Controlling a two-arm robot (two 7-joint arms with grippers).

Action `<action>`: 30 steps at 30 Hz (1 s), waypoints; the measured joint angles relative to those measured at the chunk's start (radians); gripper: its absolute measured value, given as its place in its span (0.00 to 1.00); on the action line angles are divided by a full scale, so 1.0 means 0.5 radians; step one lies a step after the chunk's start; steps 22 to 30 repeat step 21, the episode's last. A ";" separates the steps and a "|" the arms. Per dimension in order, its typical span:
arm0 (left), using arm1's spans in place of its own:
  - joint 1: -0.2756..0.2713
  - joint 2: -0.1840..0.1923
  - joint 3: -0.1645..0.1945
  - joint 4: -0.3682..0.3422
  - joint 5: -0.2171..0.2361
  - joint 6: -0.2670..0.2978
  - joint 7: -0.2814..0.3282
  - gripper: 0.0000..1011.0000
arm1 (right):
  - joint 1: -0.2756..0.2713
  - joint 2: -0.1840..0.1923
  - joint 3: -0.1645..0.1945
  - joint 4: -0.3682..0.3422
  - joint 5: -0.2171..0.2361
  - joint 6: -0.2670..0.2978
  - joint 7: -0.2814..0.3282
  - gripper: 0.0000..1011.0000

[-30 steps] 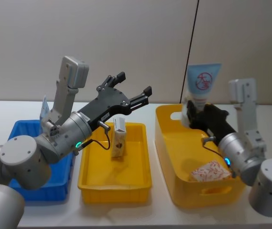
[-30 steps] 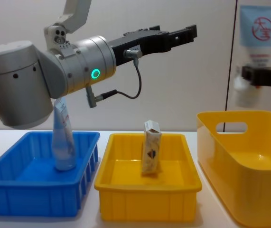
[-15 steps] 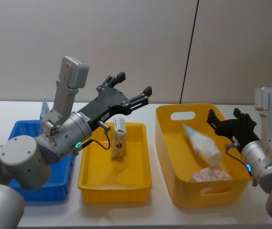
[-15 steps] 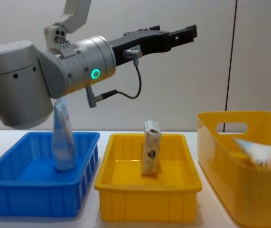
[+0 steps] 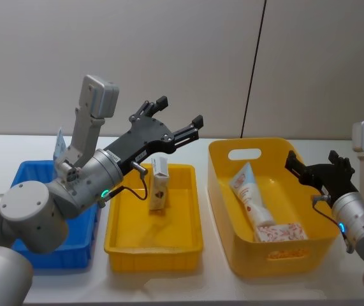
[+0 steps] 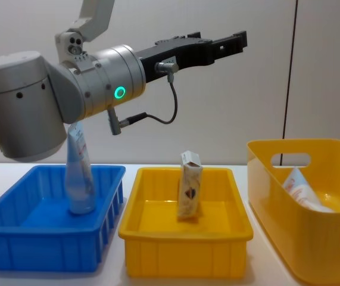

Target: Bimanual collaborative sorting of washing and personal care products

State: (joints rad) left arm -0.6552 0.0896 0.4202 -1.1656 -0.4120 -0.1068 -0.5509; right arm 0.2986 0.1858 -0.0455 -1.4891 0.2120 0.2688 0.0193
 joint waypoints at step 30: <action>0.000 0.000 0.000 0.000 0.000 0.000 0.000 0.99 | -0.009 0.002 0.019 0.000 0.000 0.009 -0.013 0.99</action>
